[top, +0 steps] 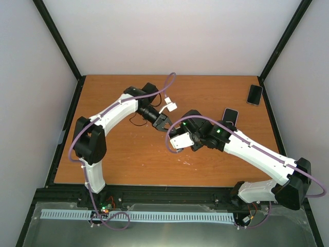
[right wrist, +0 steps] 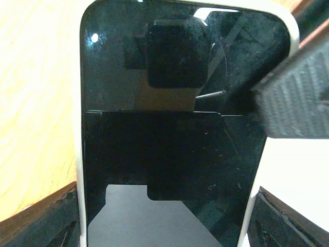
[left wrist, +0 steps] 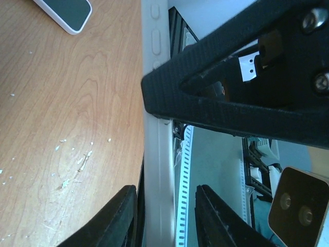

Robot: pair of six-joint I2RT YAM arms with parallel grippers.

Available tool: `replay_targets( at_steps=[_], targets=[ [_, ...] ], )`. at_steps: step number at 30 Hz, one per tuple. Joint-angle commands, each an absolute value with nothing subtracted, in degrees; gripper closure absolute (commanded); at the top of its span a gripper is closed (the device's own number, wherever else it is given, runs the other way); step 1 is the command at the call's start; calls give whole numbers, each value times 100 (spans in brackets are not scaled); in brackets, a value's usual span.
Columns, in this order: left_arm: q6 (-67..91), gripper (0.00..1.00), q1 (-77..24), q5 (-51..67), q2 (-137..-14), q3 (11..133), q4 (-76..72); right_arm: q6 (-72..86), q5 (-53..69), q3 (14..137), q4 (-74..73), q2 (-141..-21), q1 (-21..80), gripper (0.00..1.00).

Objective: Take the phone out of the phone case
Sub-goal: Pick up the phone at the center of the board.

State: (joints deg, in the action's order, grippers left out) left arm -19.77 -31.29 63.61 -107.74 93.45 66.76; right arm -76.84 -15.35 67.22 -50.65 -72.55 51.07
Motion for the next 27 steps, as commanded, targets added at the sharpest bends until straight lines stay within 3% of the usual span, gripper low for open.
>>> replay_targets(
  at_steps=[1, 6, 15, 18, 22, 27],
  targets=[
    [-2028, 65, -3353, 6390, -10758, 9213, 6594, -7609, -1777, 6939, -4800, -7295, 5157, 39],
    [-2081, 65, -3423, 6398, -10783, 9092, 6588, -7611, -1780, 6926, -4781, -7274, 5160, 39],
    [-1868, 93, -3419, 6447, -10708, 9185, 6340, -7497, -1787, 6826, -4707, -7171, 5159, 35],
    [-1756, 99, -3364, 6504, -10627, 9182, 6170, -7350, -1789, 6777, -4593, -7093, 5159, 26],
    [-1699, 99, -3135, 6559, -10482, 9365, 6014, -6985, -1709, 6810, -4587, -6996, 5127, 2],
    [-1271, 99, -2643, 6796, -10237, 9480, 5440, -6266, -1310, 7119, -4596, -6934, 4916, 0]
  ],
)
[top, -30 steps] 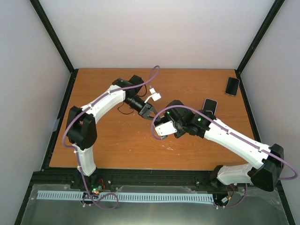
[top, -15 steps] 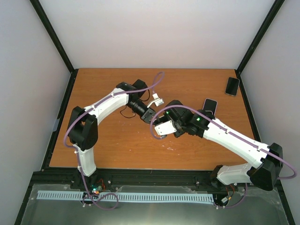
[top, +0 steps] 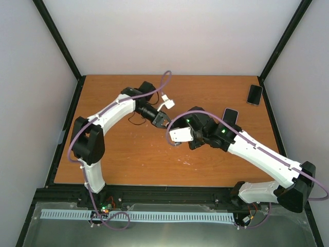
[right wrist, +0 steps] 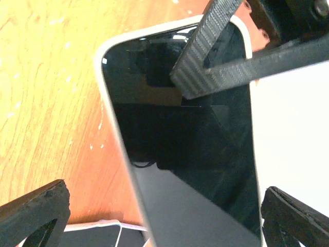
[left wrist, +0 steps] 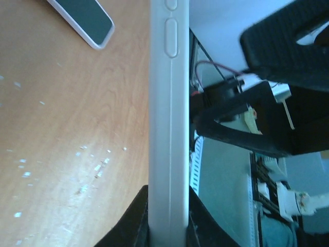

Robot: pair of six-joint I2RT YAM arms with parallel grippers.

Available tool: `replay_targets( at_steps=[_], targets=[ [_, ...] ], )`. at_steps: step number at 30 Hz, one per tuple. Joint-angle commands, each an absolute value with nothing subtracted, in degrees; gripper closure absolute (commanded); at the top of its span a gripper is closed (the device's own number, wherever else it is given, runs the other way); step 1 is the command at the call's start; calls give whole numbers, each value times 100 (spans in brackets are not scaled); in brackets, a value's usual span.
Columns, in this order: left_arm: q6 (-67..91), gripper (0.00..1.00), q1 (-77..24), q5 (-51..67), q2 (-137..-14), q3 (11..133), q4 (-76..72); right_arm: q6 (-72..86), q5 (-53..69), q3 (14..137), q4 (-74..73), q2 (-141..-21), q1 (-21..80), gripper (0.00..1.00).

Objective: Take the phone out of the phone case
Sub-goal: Pick up the phone at the center of the board.

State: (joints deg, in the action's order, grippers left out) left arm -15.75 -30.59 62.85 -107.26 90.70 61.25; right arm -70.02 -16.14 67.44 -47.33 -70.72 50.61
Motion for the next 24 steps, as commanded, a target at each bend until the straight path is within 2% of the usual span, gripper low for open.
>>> replay_targets(
  at_steps=[1, 10, 17, 24],
  targets=[
    [-1226, 99, -2580, 6776, -10179, 9495, 5341, -6098, -1179, 7240, -4633, -6934, 4849, 0],
    [-92, 99, -1874, 7196, -9663, 9121, 3781, -4502, 573, 8146, -4792, -6987, 3809, 0],
    [1249, 99, -1652, 6903, -8832, 8146, 1592, -3140, 2169, 8514, -4902, -7312, 2794, 0],
    [2622, 99, -1652, 6449, -8084, 6829, -1126, -1078, 4645, 8487, -3802, -7845, 1739, 0]
  ],
)
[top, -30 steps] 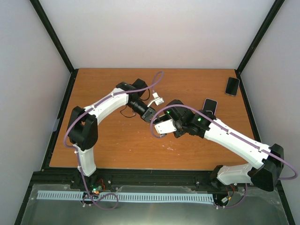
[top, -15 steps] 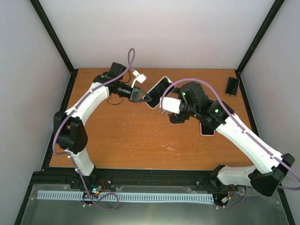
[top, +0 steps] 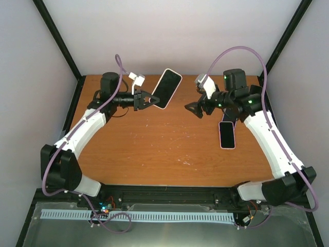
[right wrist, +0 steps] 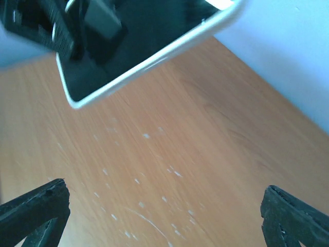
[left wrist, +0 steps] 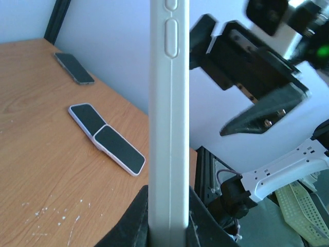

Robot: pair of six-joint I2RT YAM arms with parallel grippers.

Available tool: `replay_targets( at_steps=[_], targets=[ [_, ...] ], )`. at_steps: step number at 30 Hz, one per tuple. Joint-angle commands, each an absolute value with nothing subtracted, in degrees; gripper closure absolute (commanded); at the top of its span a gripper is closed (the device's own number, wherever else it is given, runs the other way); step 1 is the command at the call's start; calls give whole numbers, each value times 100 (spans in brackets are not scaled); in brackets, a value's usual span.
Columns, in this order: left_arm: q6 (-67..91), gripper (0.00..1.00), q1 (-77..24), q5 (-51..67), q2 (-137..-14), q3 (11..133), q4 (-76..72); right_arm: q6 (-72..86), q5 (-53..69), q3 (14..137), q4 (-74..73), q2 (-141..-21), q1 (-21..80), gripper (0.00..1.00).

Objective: Take the phone out of the phone case
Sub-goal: Pick up the phone at the center of the board.

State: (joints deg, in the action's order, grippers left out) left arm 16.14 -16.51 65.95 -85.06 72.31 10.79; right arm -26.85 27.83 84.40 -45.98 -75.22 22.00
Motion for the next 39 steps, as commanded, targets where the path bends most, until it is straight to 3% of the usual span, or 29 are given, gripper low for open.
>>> replay_targets(
  at_steps=[1, 7, 13, 20, 30, 39],
  targets=[
    [2783, 99, -1652, 6419, -8048, 6693, -1387, -650, 4954, 8394, -3505, -7940, 1647, 0],
    [3959, 99, -1706, 6325, -7978, 5870, -2837, 2320, 5837, 7363, -583, -8119, 1542, 0],
    [4683, 99, -2011, 6115, -7990, 5283, -3593, 4262, 5534, 6585, 1780, -8179, 1830, 0],
    [5051, 100, -2087, 6023, -8087, 5176, -4002, 4812, 5285, 6480, 2013, -8298, 2328, 4],
    [5376, 99, -2096, 5924, -8169, 5124, -4203, 5889, 5106, 5970, 3066, -8318, 2364, 41],
    [5530, 99, -2307, 5965, -8318, 5140, -4387, 6102, 5013, 5944, 3374, -8459, 2479, 46]
  ],
)
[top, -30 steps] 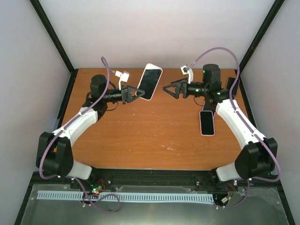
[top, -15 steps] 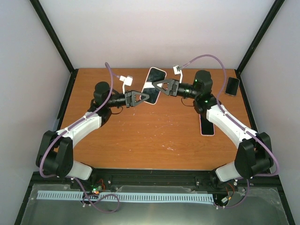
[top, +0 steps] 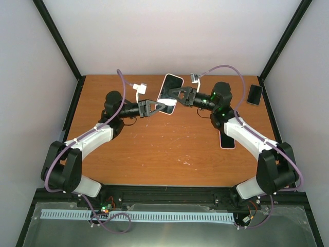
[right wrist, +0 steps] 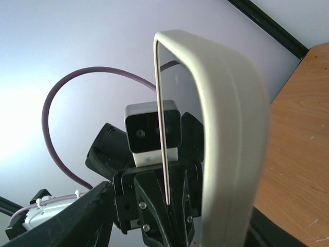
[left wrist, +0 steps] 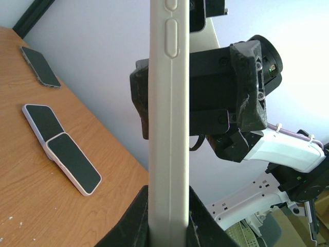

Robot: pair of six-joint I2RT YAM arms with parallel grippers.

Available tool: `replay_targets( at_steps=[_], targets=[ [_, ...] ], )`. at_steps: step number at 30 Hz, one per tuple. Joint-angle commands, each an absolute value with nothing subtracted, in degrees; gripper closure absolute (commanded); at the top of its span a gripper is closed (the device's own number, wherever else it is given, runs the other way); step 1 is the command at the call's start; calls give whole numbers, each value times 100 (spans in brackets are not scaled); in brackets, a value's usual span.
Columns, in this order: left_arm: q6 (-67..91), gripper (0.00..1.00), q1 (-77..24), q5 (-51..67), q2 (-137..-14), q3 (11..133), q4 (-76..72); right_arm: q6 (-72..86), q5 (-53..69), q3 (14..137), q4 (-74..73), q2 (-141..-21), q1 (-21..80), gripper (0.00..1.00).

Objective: Take the phone out of the phone case
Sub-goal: Pick up the phone at the center of the board.

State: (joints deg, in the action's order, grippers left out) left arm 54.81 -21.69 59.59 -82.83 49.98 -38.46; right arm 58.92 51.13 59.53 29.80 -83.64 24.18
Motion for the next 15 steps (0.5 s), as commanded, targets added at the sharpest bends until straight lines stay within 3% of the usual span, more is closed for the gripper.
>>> replay_targets(
  at_steps=[1, 12, 15],
  targets=[
    [5524, 99, -2319, 5962, -8330, 5135, -4386, 6122, 5004, 5957, 3380, -8463, 2477, 48],
    [5393, 99, -2320, 5950, -8292, 5107, -4131, 6286, 4999, 5959, 3398, -8420, 2465, 81],
    [5138, 92, -2320, 5971, -8241, 5174, -3810, 6334, 5025, 5942, 3459, -8405, 2412, 87]
  ],
)
